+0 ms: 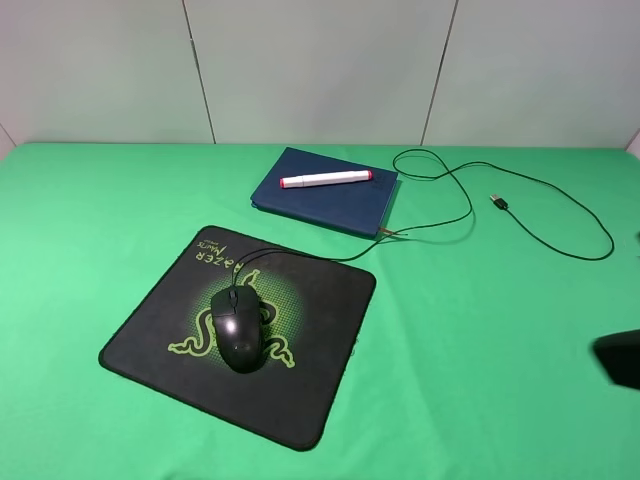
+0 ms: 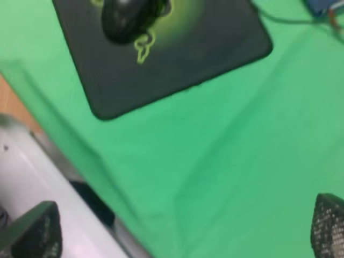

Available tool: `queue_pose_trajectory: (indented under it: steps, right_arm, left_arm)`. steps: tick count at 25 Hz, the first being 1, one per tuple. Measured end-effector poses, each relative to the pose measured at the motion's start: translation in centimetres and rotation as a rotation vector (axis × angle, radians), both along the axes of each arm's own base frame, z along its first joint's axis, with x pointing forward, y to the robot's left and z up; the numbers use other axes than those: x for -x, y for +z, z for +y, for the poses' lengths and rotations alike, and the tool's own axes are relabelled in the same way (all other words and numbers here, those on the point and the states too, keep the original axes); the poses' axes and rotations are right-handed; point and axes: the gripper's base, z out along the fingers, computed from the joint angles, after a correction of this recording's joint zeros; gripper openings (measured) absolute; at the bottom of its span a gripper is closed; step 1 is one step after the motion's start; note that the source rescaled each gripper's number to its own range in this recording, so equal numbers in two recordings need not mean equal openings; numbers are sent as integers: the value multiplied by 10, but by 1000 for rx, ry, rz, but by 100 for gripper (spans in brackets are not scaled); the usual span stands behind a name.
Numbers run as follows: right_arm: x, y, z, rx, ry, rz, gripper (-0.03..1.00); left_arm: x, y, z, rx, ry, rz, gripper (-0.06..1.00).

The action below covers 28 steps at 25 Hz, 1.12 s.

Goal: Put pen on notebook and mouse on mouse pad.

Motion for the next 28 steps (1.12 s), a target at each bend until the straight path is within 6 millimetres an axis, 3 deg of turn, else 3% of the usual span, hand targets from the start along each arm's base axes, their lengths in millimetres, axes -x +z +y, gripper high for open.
queue_pose_trajectory:
  steps: [6,12,20,28]
  right_arm:
    - [11,-15,-20,-31,-1,-19,100]
    - [11,-39,-21,-19,-20,6,100]
    - [4,-54,-35,-110,-327,-32,100]
    - [29,-69,-62,-167,-641,-266,100]
  left_arm:
    - [0,0,0,0,0,0,100]
    - [0,0,0,0,0,0,100]
    - [0,0,0,0,0,0,100]
    - [0,0,0,0,0,0,100]
